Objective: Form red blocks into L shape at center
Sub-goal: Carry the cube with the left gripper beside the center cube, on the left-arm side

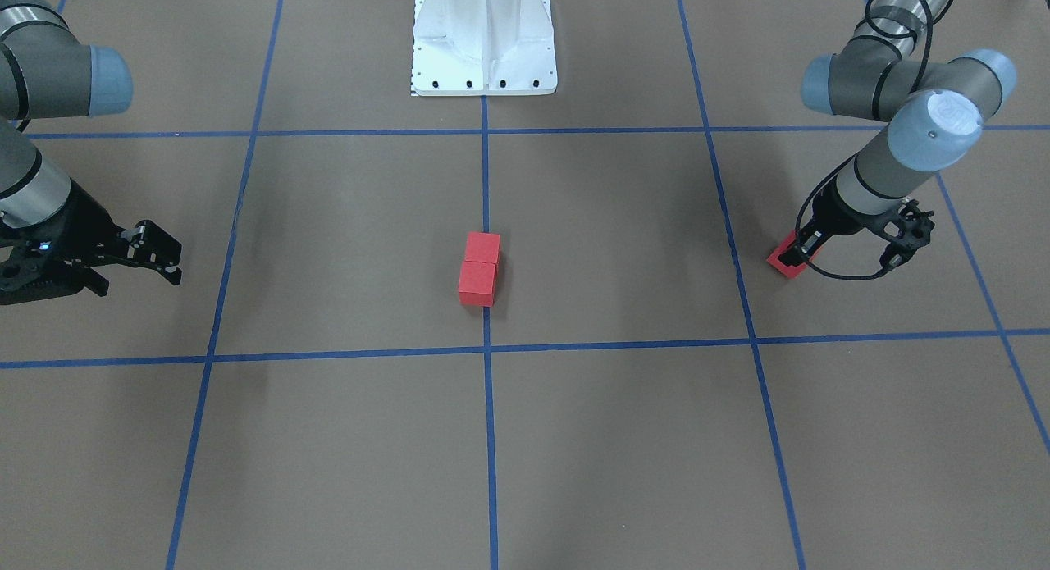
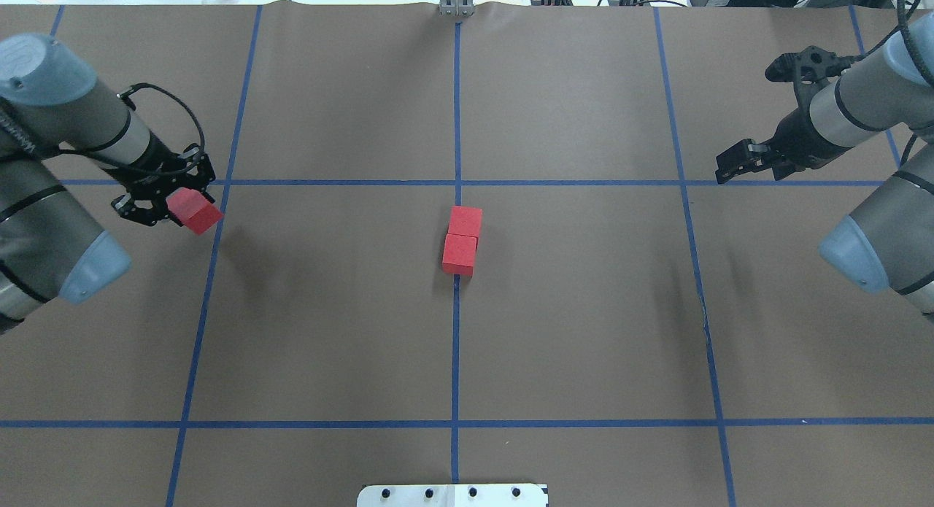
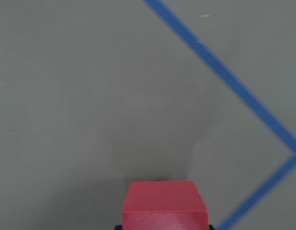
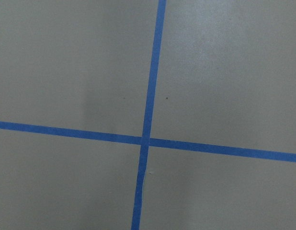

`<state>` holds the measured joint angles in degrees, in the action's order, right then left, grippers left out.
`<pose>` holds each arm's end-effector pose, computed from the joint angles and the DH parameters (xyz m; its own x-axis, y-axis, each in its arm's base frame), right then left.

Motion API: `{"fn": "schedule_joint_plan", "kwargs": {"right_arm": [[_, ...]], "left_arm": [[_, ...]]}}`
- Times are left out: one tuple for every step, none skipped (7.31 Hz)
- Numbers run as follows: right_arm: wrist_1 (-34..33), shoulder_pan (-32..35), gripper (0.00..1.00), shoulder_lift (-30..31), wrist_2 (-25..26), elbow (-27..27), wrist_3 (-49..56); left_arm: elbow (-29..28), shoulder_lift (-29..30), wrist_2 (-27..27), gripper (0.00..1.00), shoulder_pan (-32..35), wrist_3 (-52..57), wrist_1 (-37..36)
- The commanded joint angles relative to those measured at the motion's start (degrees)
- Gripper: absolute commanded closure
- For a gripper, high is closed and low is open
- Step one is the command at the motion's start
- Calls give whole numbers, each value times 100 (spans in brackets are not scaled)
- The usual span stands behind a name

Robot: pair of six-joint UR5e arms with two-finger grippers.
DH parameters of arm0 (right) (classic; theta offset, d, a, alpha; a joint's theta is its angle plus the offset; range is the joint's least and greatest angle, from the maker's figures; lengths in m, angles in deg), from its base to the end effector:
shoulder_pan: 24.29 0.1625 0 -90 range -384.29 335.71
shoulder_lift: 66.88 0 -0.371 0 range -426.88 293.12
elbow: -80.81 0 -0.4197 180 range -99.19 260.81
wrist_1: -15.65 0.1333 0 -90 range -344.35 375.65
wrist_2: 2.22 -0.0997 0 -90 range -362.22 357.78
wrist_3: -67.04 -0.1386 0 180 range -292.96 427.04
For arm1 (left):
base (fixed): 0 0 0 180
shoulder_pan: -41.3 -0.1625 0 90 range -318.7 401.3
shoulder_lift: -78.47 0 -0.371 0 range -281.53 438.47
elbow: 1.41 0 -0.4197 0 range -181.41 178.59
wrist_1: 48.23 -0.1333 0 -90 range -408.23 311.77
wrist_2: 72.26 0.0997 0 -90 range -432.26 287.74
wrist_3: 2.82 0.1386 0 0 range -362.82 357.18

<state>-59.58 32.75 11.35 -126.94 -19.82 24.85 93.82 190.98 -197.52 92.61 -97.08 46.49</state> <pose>-0.2873 -0.5431 0.3963 0.6634 -0.0962 0.7420 -0.0162 0.9896 0.1428 0.3700 -0.5472 0.3519 0.4930 -0.7127 -0.4990 0.4816 0.7013 -0.5256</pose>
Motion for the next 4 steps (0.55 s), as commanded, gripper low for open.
{"fn": "schedule_joint_plan", "kwargs": {"right_arm": [[0,0,1,9,0,17,0],[-9,0,1,9,-9,26,0],[-9,0,1,9,-9,26,0],[-9,0,1,9,-9,35,0]], "left_arm": [[-4,1077,-25,100,-32,-937,-955],[4,1271,27,100,-198,-1998,-921],[-143,1595,115,100,-635,-2539,-955],[-510,2051,437,100,-909,-3049,-895]]}}
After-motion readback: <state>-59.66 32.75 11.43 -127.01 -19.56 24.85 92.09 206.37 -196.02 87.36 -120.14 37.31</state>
